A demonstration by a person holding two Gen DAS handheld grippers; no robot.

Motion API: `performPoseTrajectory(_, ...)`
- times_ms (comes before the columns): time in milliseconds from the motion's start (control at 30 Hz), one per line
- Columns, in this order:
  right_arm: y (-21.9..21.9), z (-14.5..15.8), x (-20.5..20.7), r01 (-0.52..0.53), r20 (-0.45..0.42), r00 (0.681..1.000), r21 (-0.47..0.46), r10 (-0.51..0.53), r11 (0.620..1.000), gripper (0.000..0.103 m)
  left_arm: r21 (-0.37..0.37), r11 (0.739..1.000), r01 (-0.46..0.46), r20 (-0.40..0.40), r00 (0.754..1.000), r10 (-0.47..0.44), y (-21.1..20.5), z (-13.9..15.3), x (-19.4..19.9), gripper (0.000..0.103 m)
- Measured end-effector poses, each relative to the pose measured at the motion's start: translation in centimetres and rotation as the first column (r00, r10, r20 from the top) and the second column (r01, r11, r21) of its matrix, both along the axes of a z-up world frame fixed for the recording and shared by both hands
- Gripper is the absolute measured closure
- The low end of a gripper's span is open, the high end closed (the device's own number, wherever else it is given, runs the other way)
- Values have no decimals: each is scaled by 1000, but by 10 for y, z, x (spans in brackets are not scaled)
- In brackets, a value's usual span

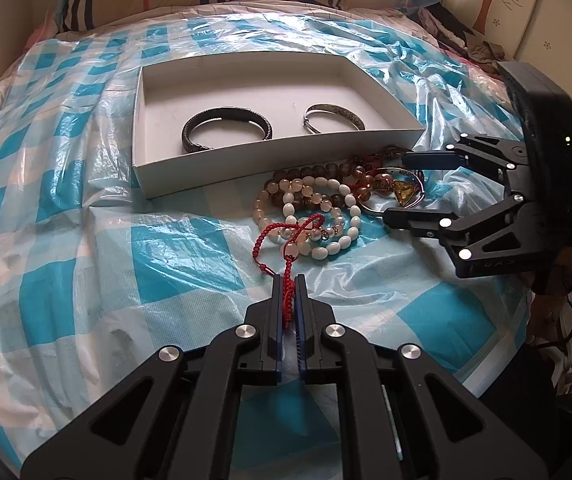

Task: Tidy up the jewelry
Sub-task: 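Hold the red string bracelet while the right tool grasps the silver pendant bangle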

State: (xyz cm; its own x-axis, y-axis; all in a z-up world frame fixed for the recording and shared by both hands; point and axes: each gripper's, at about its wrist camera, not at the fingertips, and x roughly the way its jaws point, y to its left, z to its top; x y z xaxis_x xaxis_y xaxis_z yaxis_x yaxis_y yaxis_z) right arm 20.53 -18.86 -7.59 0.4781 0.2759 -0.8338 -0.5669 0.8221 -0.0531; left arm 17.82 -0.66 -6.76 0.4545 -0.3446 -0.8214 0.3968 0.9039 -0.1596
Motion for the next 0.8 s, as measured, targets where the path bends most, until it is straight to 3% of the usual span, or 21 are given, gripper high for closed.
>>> performPoseTrajectory(33, -1, -1, 2, -6, -17, 1000, 20, 7, 1000, 43, -1, 1000, 1, 0, 1000, -1, 0, 0, 0, 98)
performPoseTrajectory(233, -2, 9, -13, 2, 17, 1000, 22, -2, 1000, 43, 3, 1000, 2, 2, 1000, -2, 0, 0, 0, 98)
performPoseTrajectory(533, -19, 45, -41, 52, 65, 996, 110, -60, 993, 44, 16, 1000, 4, 11, 1000, -5, -3, 3, -2, 98)
performPoseTrajectory(800, -25, 53, -62, 65, 63, 995, 153, -75, 986, 44, 11, 1000, 14, 31, 999, -15, -2, 15, -8, 98)
